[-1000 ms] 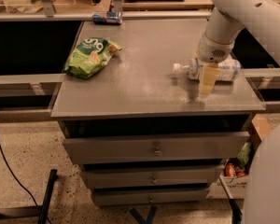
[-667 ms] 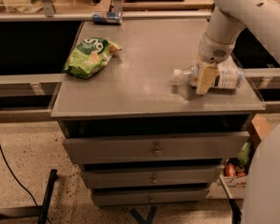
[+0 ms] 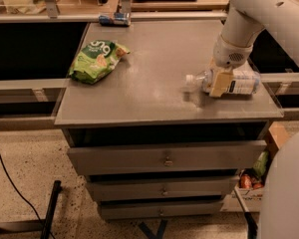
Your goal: Place blue plastic bottle upright
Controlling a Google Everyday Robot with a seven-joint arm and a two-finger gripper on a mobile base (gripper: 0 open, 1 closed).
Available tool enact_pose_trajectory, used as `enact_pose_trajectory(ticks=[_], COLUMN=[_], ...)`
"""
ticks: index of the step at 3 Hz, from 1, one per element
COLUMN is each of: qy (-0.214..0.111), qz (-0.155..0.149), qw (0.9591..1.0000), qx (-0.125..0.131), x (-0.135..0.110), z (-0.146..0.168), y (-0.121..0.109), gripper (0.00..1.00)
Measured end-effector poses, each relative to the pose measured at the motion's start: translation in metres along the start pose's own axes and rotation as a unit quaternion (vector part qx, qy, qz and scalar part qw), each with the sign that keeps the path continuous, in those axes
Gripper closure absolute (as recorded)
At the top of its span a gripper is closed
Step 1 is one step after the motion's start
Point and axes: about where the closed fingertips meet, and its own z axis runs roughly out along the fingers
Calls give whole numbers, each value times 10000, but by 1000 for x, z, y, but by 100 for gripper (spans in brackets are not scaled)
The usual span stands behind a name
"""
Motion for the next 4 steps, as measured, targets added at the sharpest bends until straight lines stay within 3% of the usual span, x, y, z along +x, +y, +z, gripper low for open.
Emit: enact_pose_trajectory(ticks=[1,2,3,4], qy=[-49,-311,-1104,-2301], qz=[14,29,19,-77], qw=[10000,9995,9937,9721], qx=[-46,40,179,461], x=[-2,-10,-13,-22], z=[-5,-31,-60,-106], y=[4,10,12,17], gripper=[100,100,100,100])
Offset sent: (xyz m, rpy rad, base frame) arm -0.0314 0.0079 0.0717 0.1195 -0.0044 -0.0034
